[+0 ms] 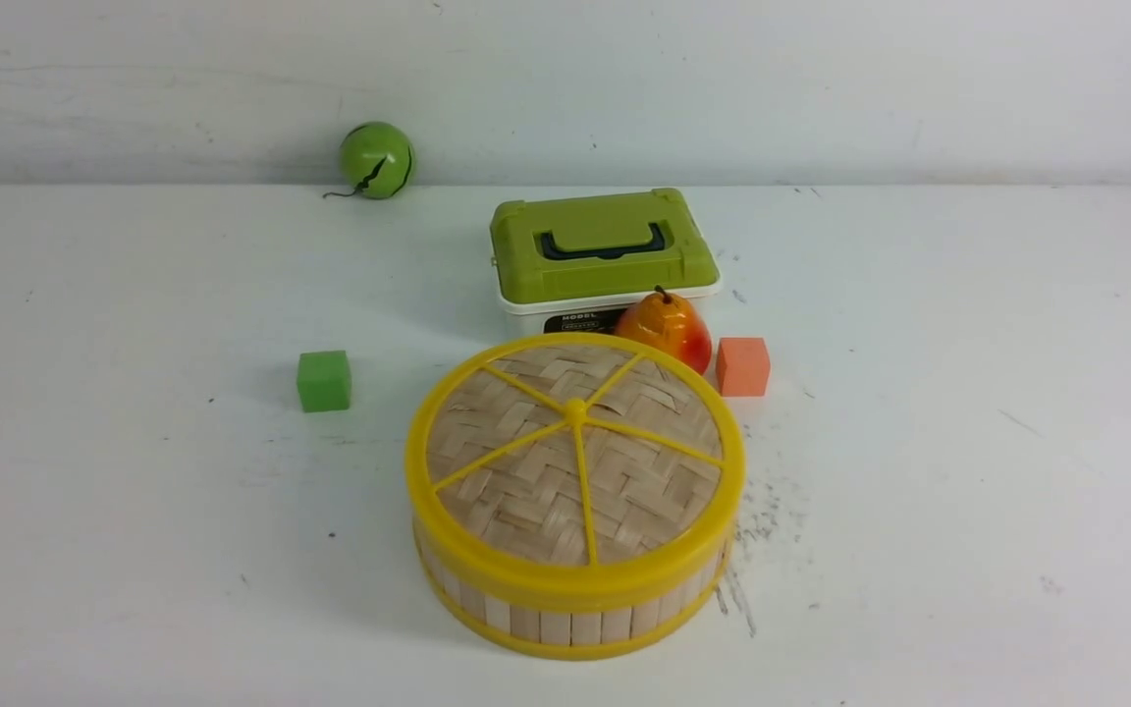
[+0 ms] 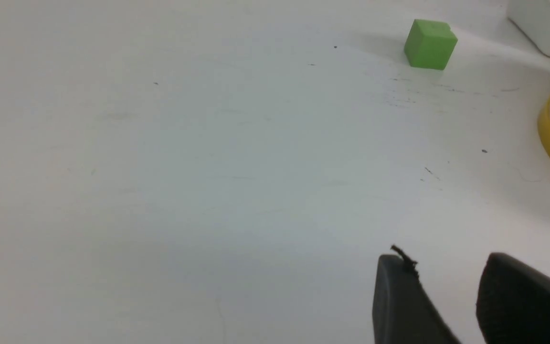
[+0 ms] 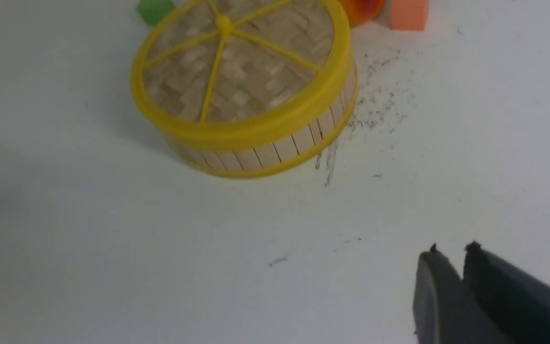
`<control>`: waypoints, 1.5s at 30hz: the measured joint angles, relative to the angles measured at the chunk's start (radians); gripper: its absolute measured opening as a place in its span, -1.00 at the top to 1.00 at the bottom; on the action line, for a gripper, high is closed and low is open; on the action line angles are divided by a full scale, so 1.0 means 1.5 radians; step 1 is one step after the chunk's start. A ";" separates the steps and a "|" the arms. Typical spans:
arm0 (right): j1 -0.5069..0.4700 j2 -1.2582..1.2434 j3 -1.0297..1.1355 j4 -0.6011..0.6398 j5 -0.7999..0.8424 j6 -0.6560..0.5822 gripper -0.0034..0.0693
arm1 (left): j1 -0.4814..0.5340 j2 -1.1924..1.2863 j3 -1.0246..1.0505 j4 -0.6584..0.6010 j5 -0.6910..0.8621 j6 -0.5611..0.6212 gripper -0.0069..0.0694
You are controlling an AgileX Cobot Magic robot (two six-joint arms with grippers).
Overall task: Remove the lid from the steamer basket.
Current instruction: Use the right arm to lift the lid of the steamer
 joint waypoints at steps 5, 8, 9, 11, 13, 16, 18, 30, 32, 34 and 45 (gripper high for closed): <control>0.015 0.177 -0.189 -0.034 0.111 -0.077 0.69 | 0.000 0.000 0.000 0.000 0.000 0.000 0.19; 0.066 0.277 -0.274 -0.050 0.127 -0.097 0.73 | 0.000 0.000 0.000 0.000 0.000 0.000 0.19; 0.090 0.307 -0.303 -0.061 0.130 -0.099 0.76 | 0.000 0.000 0.000 0.000 0.000 0.000 0.19; 0.138 0.358 -0.353 -0.091 0.133 -0.095 0.85 | 0.000 0.000 0.000 0.000 0.000 0.000 0.19; 0.178 0.399 -0.392 -0.121 0.134 -0.080 0.91 | 0.000 0.000 0.000 0.000 0.000 0.000 0.19; 0.278 0.512 -0.496 -0.223 0.139 -0.008 0.94 | 0.000 0.000 0.000 0.000 0.000 0.000 0.19; 0.308 0.556 -0.533 -0.258 0.143 0.024 0.94 | 0.000 0.000 0.000 0.000 0.000 0.000 0.19; 0.392 0.890 -0.795 -0.284 0.156 0.107 0.15 | 0.000 0.000 0.000 0.000 0.000 0.000 0.19; 0.392 0.935 -0.830 -0.278 0.153 0.116 -0.09 | 0.000 0.000 0.000 0.000 0.000 0.000 0.19; 0.392 0.967 -0.856 -0.276 0.148 0.120 -0.21 | 0.000 0.000 0.000 0.000 0.000 0.000 0.19; 0.396 1.054 -0.904 -0.262 0.127 0.131 -0.18 | 0.000 0.000 0.000 0.000 0.000 0.000 0.19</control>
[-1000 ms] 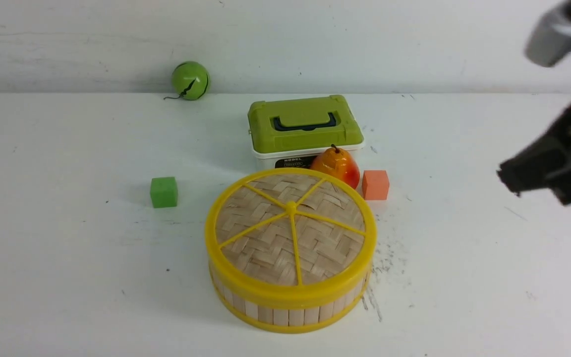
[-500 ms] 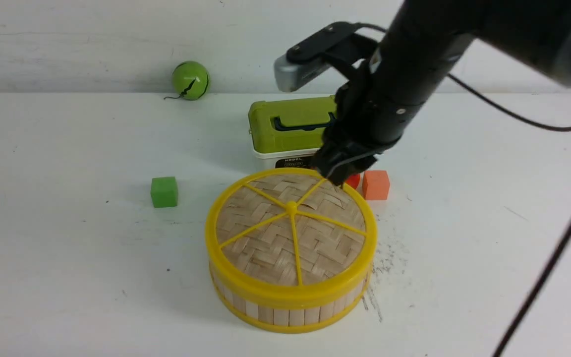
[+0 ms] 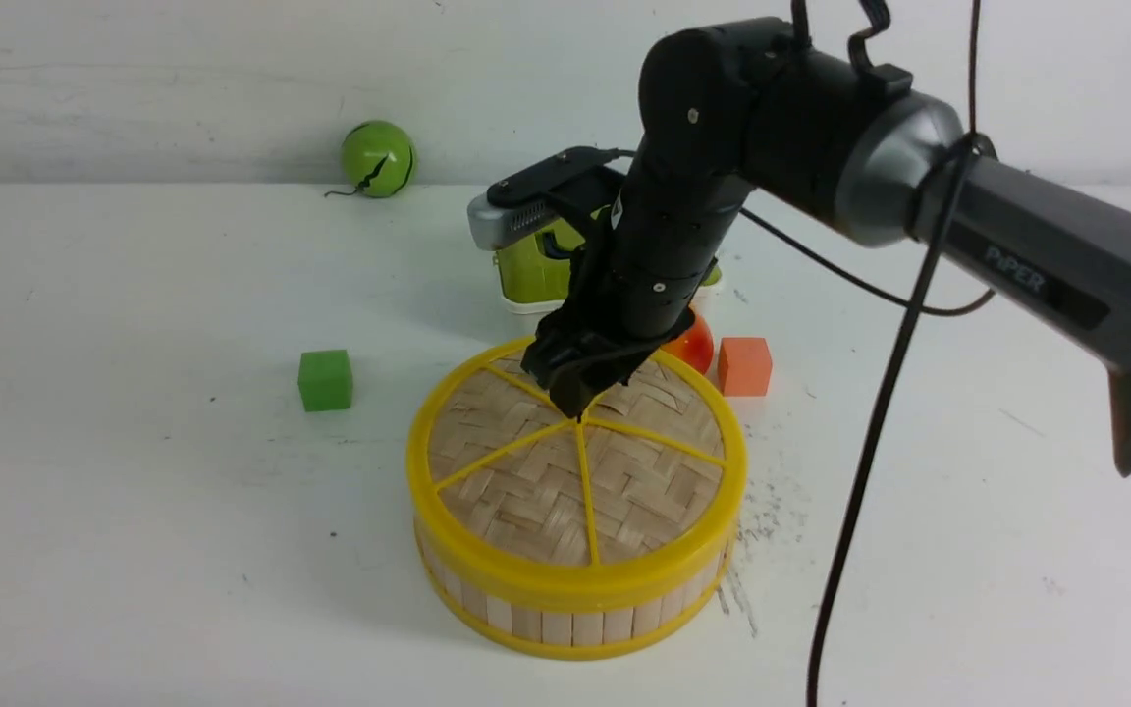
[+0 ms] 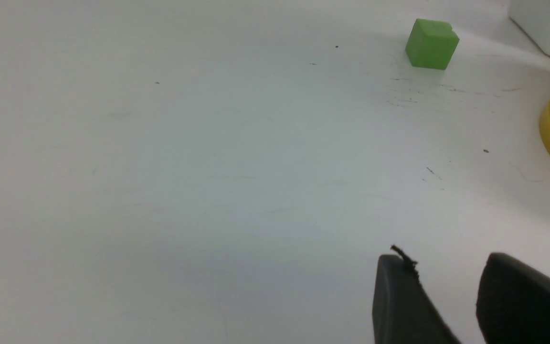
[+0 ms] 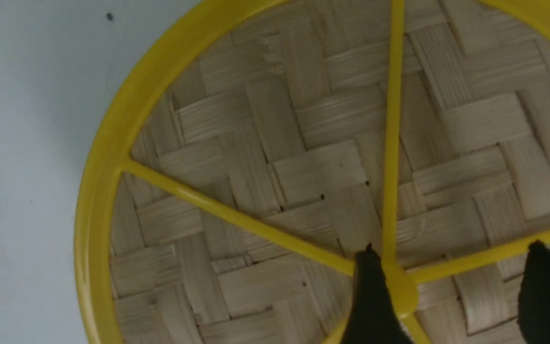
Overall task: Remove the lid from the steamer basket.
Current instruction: Use the right arm to lift the lid of the steamer, then use the right arm to place the steamer lid on the table
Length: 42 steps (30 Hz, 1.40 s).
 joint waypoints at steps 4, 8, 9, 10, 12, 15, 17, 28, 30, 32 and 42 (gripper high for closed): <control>0.014 0.007 -0.001 -0.006 -0.006 0.000 -0.05 | 0.000 0.000 0.000 0.000 0.000 0.000 0.19; 0.032 0.016 -0.002 -0.035 0.000 0.000 0.19 | 0.000 0.000 0.000 0.000 0.000 0.000 0.19; 0.037 0.016 -0.003 -0.047 0.009 0.000 0.34 | 0.000 0.000 0.000 0.000 0.000 0.000 0.19; 0.038 0.016 -0.003 -0.052 0.011 0.000 0.45 | 0.000 0.000 0.000 0.000 0.000 0.000 0.19; 0.040 0.014 -0.004 -0.063 0.014 0.001 0.60 | 0.000 0.000 0.000 0.000 0.000 0.000 0.19; 0.042 0.004 -0.003 -0.067 0.020 0.003 0.62 | 0.000 0.000 0.000 0.000 0.000 0.000 0.19; 0.042 -0.008 -0.002 -0.068 0.025 0.003 0.62 | 0.000 0.000 0.000 0.000 0.000 0.000 0.19; -0.111 -0.339 0.190 -0.091 0.041 0.003 0.62 | 0.000 0.000 0.000 0.000 0.000 0.000 0.19; -0.160 -0.379 0.277 -0.092 0.038 0.006 0.62 | 0.000 0.000 0.000 0.000 0.000 0.000 0.19; -0.214 -0.403 0.361 -0.087 0.003 0.017 0.62 | 0.000 0.000 0.000 0.000 0.000 0.000 0.19; -0.303 -0.326 0.577 -0.041 -0.251 0.025 0.62 | 0.000 0.000 0.000 0.000 0.000 0.000 0.19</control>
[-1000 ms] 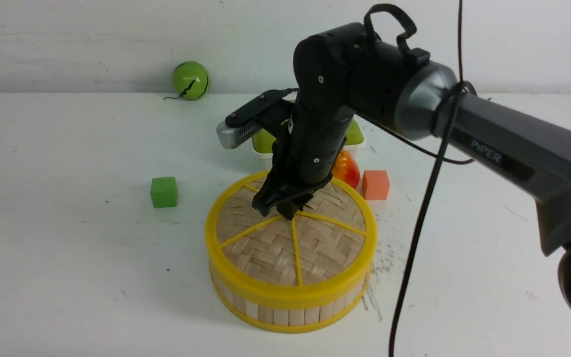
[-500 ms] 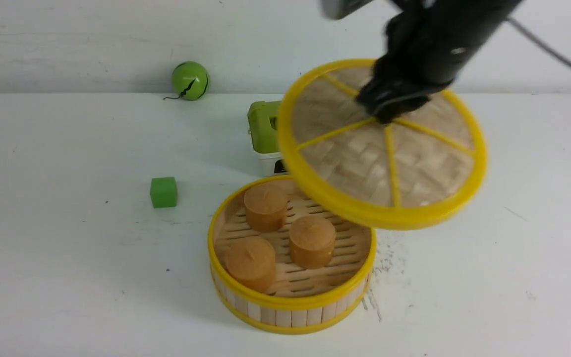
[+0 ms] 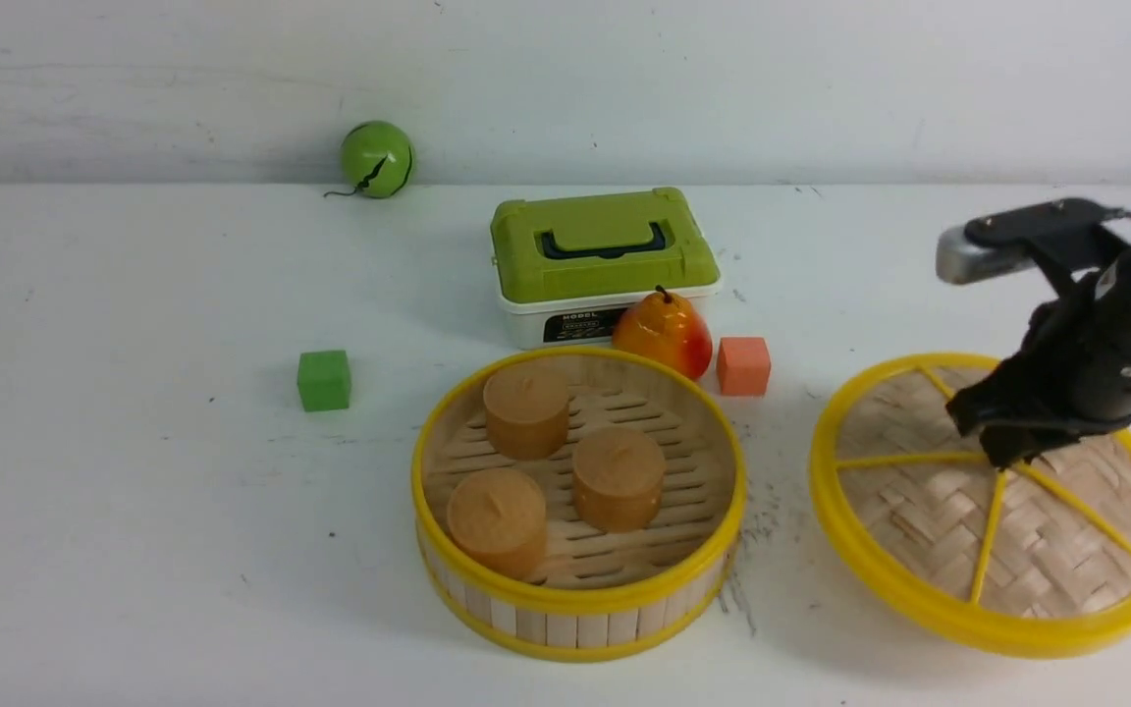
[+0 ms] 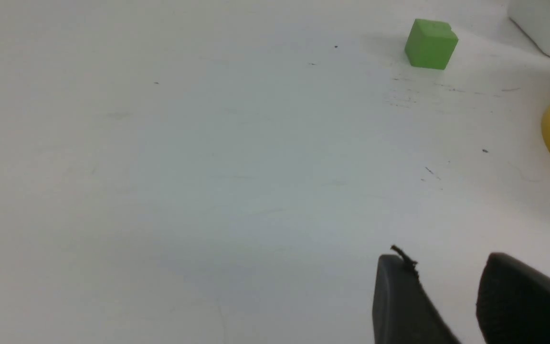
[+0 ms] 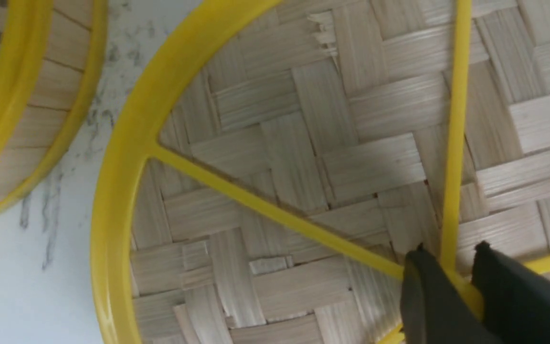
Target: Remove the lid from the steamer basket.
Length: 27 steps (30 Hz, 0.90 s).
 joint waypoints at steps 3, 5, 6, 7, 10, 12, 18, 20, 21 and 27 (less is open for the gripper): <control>0.000 0.039 0.002 0.011 -0.037 0.005 0.62 | 0.000 0.000 0.000 0.000 0.000 0.000 0.19; 0.000 0.063 0.003 0.020 -0.054 0.008 0.62 | 0.000 0.000 0.000 0.000 0.000 0.000 0.19; 0.000 0.071 0.004 0.025 -0.058 0.008 0.61 | 0.000 0.000 0.000 0.000 0.000 0.000 0.19; 0.000 0.079 0.005 0.029 -0.059 0.008 0.59 | 0.000 0.000 0.000 0.000 0.000 0.000 0.19; 0.000 0.084 0.006 0.033 -0.059 0.010 0.48 | 0.000 0.000 0.000 0.000 0.000 0.000 0.19; 0.000 0.078 0.005 0.035 -0.056 0.010 0.25 | 0.000 0.000 0.000 0.000 0.000 0.000 0.19; 0.000 -0.006 0.005 0.045 -0.009 0.010 -0.03 | 0.000 0.000 0.000 0.000 0.000 0.000 0.19; 0.000 -0.097 0.019 0.059 -0.007 0.010 0.01 | 0.000 0.000 0.000 0.000 0.000 0.000 0.19; 0.000 -0.142 0.038 0.065 -0.018 0.010 0.08 | 0.000 0.000 0.000 0.000 0.000 0.000 0.19; 0.000 -0.387 0.175 0.087 -0.108 0.010 0.57 | 0.000 0.000 0.000 0.000 0.000 0.000 0.19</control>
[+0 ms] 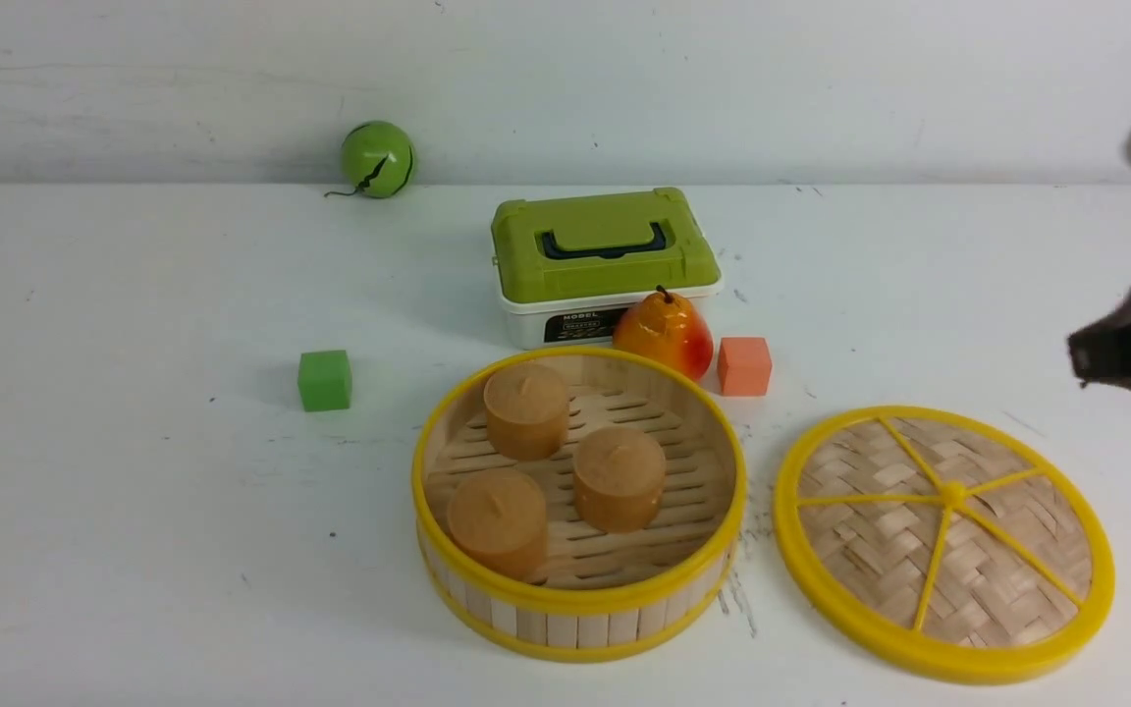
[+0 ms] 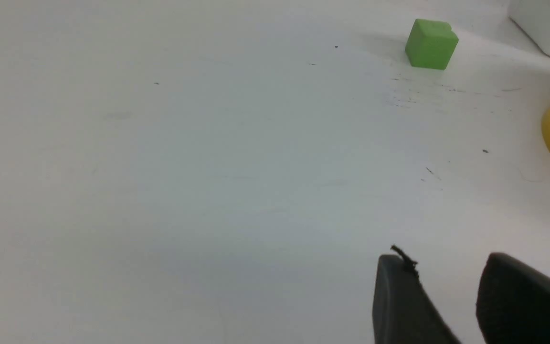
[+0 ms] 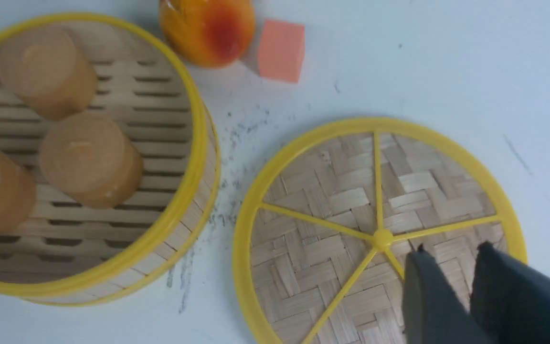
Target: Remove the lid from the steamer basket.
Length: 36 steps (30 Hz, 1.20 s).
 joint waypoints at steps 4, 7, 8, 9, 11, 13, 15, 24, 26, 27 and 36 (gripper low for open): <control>0.000 -0.161 0.112 0.040 -0.071 0.000 0.92 | 0.000 0.000 0.000 0.000 0.000 0.000 0.19; 0.000 -0.280 0.179 0.076 -0.117 -0.001 0.97 | 0.000 0.000 0.000 0.000 0.000 0.000 0.19; 0.000 -0.292 0.185 0.078 -0.121 -0.002 0.97 | 0.000 0.000 0.000 0.000 0.000 0.000 0.19; 0.000 -0.340 0.211 0.080 -0.137 -0.010 0.96 | 0.000 0.000 0.000 0.000 0.000 0.000 0.19; 0.000 -0.377 0.227 0.078 -0.139 -0.026 0.96 | 0.000 0.000 0.000 0.000 0.000 0.000 0.19; 0.000 -0.415 0.242 0.078 -0.125 -0.038 0.96 | 0.000 0.000 0.000 0.000 0.000 0.000 0.19; 0.000 -0.455 0.250 0.078 -0.105 -0.041 0.96 | 0.000 0.000 0.000 0.000 0.000 0.000 0.19; 0.000 -0.529 0.265 0.020 -0.069 -0.047 0.95 | 0.000 0.000 0.000 0.000 0.000 0.000 0.19; 0.000 -0.529 0.276 0.011 -0.075 -0.047 0.95 | 0.000 0.000 0.000 0.000 0.000 0.000 0.19; 0.000 -0.529 0.295 0.008 -0.088 -0.047 0.95 | 0.000 0.000 0.000 0.000 0.000 0.000 0.19; -0.041 -0.634 0.577 0.002 -0.343 -0.047 0.95 | 0.000 0.000 0.000 0.000 0.000 0.000 0.19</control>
